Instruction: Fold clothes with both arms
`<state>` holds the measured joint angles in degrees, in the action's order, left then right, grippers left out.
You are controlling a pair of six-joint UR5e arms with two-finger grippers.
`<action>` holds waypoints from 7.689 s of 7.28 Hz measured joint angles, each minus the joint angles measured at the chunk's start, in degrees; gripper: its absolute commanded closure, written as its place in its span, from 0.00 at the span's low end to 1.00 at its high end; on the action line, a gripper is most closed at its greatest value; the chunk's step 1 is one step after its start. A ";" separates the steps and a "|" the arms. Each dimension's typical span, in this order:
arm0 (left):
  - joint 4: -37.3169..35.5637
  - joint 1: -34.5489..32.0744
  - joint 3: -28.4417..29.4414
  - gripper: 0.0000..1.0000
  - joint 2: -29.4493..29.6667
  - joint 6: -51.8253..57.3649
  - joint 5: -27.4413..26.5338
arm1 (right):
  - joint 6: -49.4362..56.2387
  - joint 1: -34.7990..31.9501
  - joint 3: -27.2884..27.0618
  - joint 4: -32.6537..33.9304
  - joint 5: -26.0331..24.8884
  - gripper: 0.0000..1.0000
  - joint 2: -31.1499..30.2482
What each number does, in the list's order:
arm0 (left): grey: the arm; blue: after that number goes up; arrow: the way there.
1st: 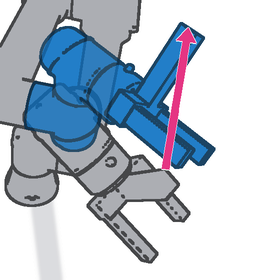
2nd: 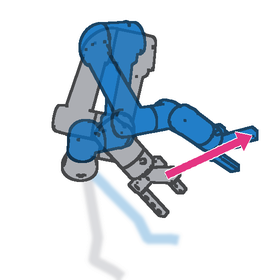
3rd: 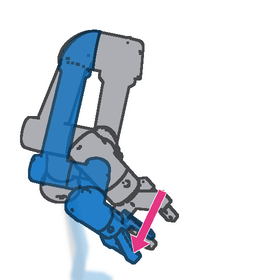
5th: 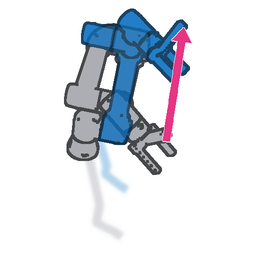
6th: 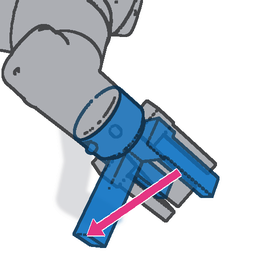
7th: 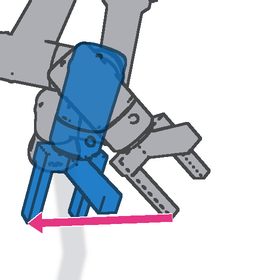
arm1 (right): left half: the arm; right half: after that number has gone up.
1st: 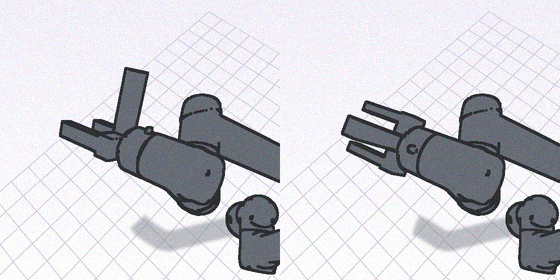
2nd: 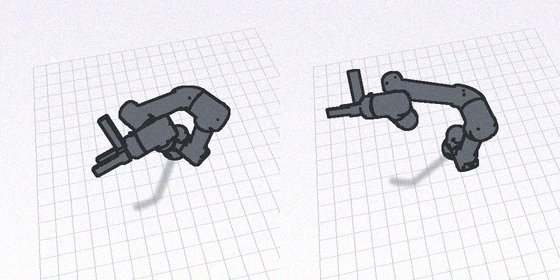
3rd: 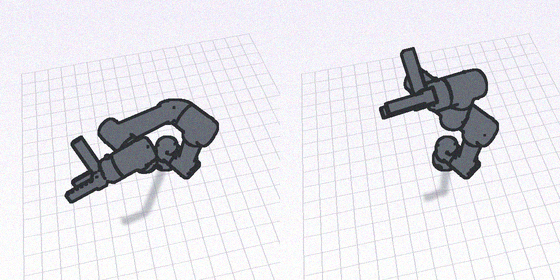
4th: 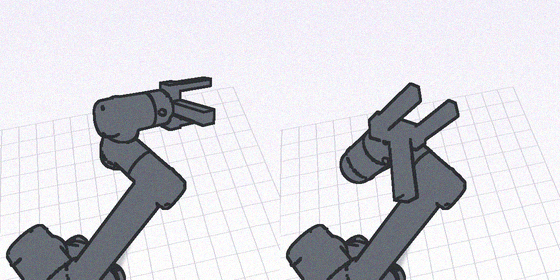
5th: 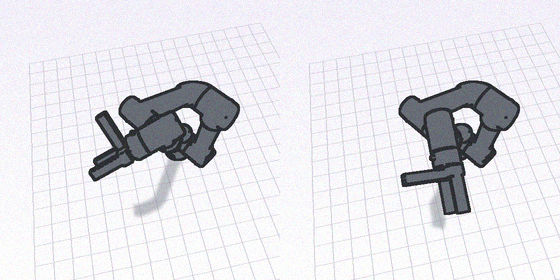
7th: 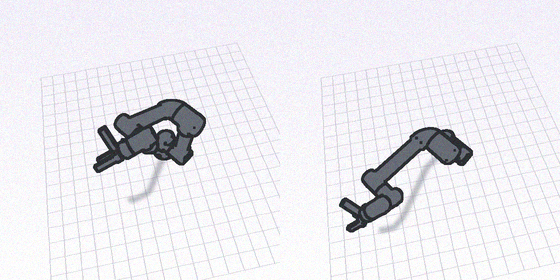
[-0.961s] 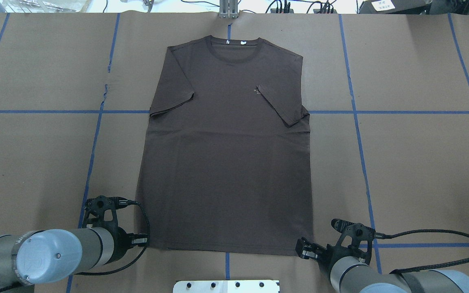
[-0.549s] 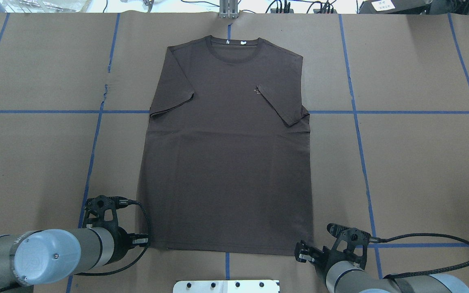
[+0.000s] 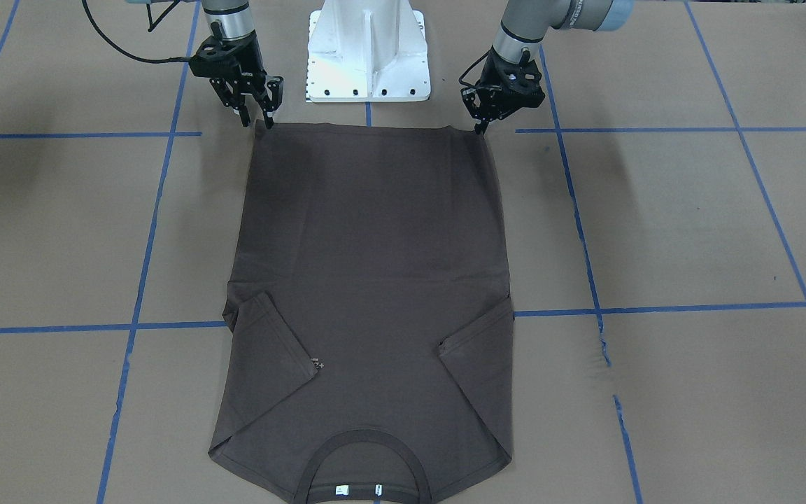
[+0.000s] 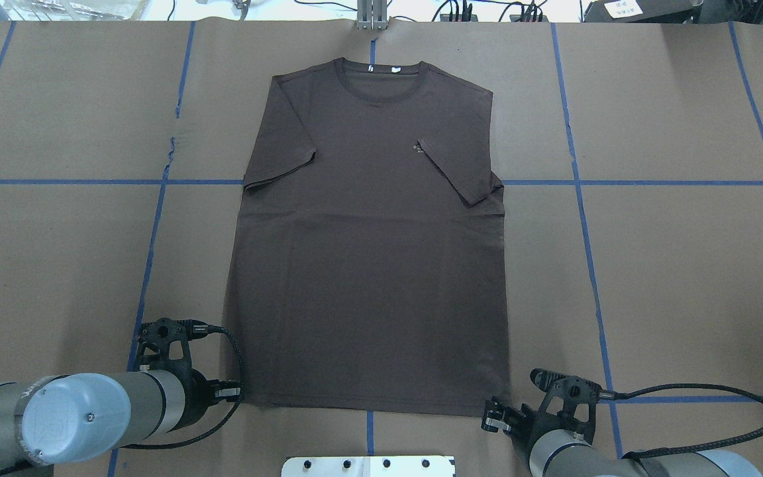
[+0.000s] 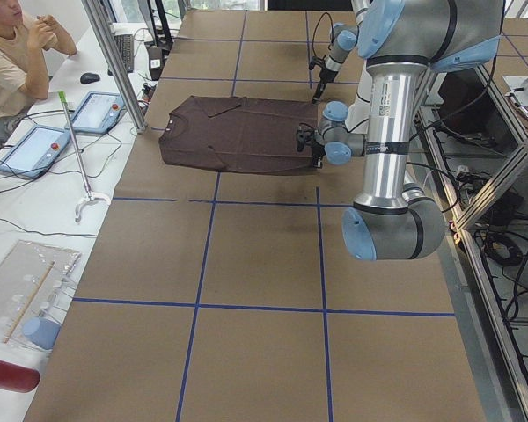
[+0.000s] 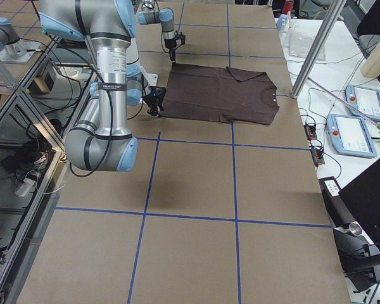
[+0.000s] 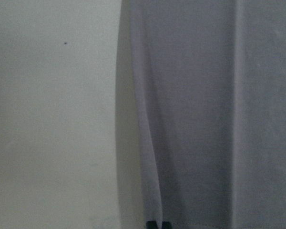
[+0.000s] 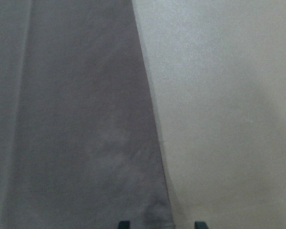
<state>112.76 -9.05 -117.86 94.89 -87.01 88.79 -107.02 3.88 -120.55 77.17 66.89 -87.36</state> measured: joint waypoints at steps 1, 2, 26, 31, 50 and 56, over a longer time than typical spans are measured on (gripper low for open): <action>0.02 0.00 0.00 1.00 -0.06 0.00 0.02 | -0.02 0.13 0.24 0.00 0.00 0.54 0.00; 0.06 0.00 0.00 1.00 -0.10 0.00 0.01 | -0.03 0.19 0.60 0.00 0.00 0.54 0.02; -17.06 -34.39 13.72 1.00 25.03 26.23 10.67 | 24.28 -43.92 13.69 17.76 27.36 1.00 28.91; 3.55 -35.81 40.18 1.00 31.38 27.50 10.36 | 27.50 -46.79 44.15 -1.26 27.50 1.00 38.09; 6.27 -20.19 17.33 0.82 11.29 16.44 11.85 | 39.96 -48.18 34.91 -3.52 35.68 0.00 31.99; 5.87 -19.75 17.13 1.00 10.88 17.46 8.87 | 40.03 -48.17 35.03 -3.51 35.68 0.00 31.98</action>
<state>118.64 -28.80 -100.73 105.77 -69.55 97.65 -66.99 -44.30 -85.52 73.65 102.57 -55.38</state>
